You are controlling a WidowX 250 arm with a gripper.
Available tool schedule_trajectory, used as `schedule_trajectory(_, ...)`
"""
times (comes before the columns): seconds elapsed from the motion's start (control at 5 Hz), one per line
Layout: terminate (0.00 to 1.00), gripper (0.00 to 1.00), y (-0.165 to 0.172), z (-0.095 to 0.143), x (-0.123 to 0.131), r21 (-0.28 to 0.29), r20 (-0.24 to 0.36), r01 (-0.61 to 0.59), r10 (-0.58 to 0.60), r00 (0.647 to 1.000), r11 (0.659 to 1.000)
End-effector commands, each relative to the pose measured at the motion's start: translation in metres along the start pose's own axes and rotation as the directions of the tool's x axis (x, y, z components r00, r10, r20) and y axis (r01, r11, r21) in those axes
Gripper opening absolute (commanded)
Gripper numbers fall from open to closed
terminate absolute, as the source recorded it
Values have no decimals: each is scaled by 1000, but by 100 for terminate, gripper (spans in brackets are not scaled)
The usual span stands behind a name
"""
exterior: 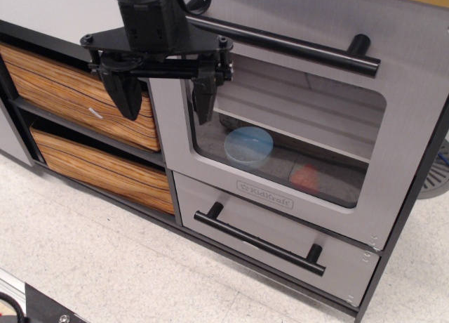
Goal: Open oven
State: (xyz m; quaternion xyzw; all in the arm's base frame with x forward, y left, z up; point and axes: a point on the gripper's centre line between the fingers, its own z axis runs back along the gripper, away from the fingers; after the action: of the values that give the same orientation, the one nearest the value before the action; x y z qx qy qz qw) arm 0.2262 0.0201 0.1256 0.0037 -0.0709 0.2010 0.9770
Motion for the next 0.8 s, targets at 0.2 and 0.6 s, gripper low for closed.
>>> schedule_trajectory(0.2, 0, 100, -5, 5, 21, -108, 7, -258, 261, 965, 960)
schedule_trajectory(0.6, 0, 100, -5, 11, 56, -252, 53, -671, 702, 710, 698)
